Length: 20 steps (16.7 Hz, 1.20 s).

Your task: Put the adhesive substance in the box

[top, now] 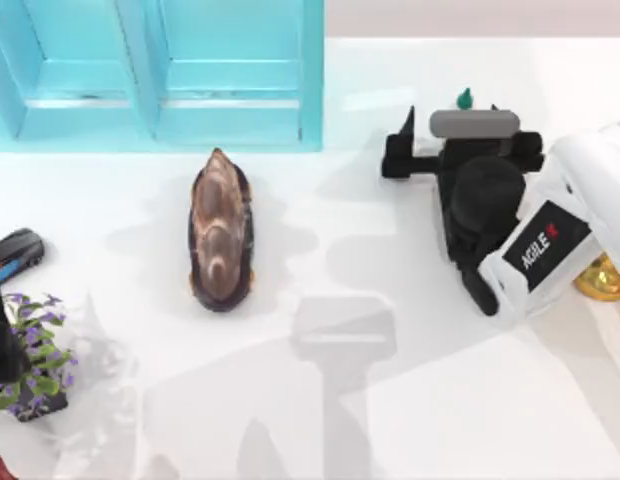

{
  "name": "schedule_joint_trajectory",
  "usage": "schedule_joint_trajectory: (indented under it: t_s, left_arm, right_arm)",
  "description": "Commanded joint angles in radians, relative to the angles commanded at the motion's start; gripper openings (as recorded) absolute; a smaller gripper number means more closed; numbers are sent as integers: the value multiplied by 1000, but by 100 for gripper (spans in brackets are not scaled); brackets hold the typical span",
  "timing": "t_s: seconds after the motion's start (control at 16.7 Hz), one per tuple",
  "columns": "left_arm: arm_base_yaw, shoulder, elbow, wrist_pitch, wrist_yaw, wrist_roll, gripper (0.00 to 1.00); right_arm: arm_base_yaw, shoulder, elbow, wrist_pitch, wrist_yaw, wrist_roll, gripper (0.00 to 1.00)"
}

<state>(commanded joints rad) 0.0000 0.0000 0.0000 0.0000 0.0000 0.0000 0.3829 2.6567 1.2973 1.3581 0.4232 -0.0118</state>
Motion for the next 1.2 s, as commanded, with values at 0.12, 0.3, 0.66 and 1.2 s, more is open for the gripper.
schedule_joint_trajectory:
  t_s: [0.12, 0.3, 0.66, 1.2]
  left_arm:
    - [0, 0, 0, 0, 0, 0, 100]
    - [0, 0, 0, 0, 0, 0, 100]
    - [0, 0, 0, 0, 0, 0, 100]
    - [0, 0, 0, 0, 0, 0, 100]
  right_arm:
    - [-4, 2, 12, -11, -4, 0, 100]
    - [-4, 2, 12, -11, -4, 0, 100]
    - [-4, 2, 12, -11, -4, 0, 55]
    - [-4, 2, 12, -11, -4, 0, 0]
